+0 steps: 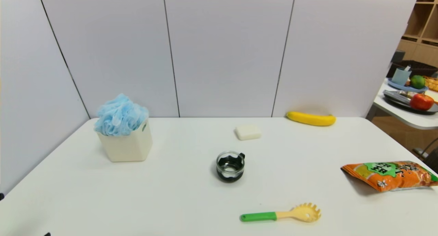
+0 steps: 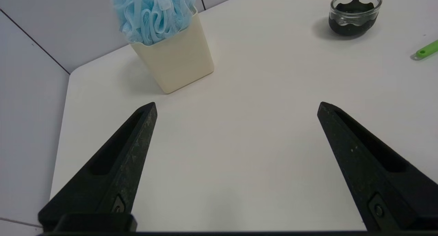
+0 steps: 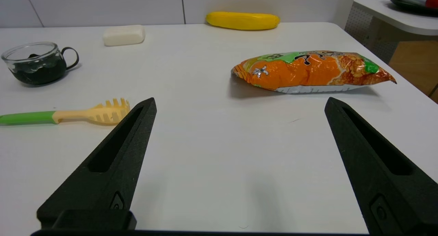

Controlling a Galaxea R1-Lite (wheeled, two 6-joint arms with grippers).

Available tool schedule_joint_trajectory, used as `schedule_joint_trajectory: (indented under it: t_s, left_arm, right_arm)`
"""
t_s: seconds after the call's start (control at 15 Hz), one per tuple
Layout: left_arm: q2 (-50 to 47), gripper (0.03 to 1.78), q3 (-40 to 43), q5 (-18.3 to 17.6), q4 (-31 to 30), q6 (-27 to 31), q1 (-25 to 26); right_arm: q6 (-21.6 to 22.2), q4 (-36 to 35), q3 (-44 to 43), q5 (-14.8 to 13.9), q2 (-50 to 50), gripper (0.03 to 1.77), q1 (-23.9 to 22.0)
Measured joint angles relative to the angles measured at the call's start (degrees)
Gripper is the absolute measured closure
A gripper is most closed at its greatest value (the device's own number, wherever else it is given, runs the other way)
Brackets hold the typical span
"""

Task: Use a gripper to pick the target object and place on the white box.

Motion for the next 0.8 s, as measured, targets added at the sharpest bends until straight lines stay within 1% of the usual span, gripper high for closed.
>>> schedule_joint_trajectory:
  t_s: [0.13,0.33,0.4,0.53,0.73,0.8]
  left_arm:
    - [-6.2,0.12,4.5,2.0,-1.5,-1.0,-1.8]
    - [-14.7,0.12,12.0,2.9,-4.3,-4.4,-2.6]
    - [-17.3,0.12,14.9,4.0,-5.6,-5.4,-2.7]
    - [-21.5,0.12,19.6,8.0,-8.4,-6.8,-2.7]
    - [-25.4,0.12,23.7,14.8,-10.3,-8.1,-2.7]
    - [-26.0,0.12,24.8,15.4,-10.7,-8.5,-2.7]
  right_arm:
    - [0.0,0.0,0.0,0.0,0.0,0.10,0.0]
    - [0.0,0.0,0.0,0.0,0.0,0.10,0.0]
    - [0.0,0.0,0.0,0.0,0.0,0.10,0.0]
    - [0.0,0.0,0.0,0.0,0.0,0.10,0.0]
    - [0.0,0.0,0.0,0.0,0.0,0.10,0.0]
    - [0.0,0.0,0.0,0.0,0.0,0.10,0.0]
